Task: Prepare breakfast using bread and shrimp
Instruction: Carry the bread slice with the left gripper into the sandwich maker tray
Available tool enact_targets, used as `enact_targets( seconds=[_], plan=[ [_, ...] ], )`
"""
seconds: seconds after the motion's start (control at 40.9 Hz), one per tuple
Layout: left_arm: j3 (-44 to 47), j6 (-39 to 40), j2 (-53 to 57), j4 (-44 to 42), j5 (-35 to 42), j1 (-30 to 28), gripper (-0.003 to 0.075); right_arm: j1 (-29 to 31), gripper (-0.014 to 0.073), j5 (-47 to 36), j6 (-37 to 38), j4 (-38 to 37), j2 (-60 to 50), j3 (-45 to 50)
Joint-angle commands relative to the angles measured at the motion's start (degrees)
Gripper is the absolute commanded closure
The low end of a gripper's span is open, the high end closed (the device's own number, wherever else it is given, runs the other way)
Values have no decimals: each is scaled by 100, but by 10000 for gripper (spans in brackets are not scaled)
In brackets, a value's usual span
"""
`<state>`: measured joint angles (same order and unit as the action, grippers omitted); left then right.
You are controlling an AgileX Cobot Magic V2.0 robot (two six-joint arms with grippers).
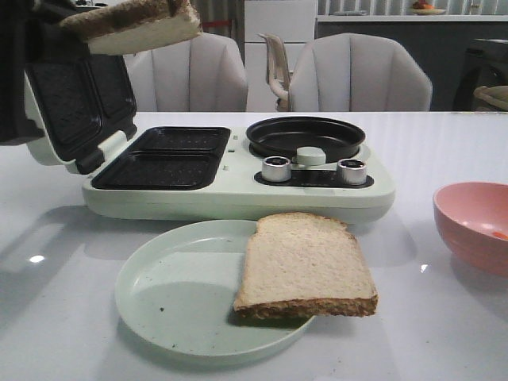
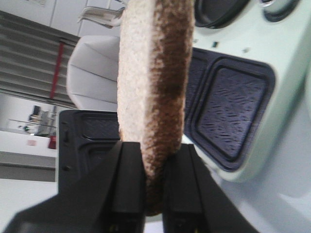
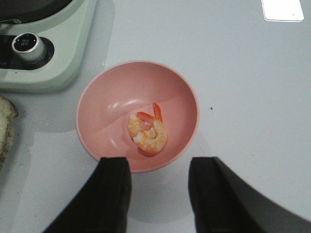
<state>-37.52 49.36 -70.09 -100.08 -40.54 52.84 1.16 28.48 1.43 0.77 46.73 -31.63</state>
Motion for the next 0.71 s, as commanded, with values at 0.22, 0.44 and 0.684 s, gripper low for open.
enact_targets(
  seconds=[0.22,0.44,0.684],
  plan=[
    [-1465,-31,-1211,-632,1297,-1444,619,30,181,-398,-10,-42,-15,-193],
    [-2518,-751,-2214,-632,2085,-2138,619,30,181,-398,-10,-42,-15,-193],
    [-3691,-779,-3301,-632,2321,-2522,619,30,181,-398,-10,-42,-15,-193]
  ],
)
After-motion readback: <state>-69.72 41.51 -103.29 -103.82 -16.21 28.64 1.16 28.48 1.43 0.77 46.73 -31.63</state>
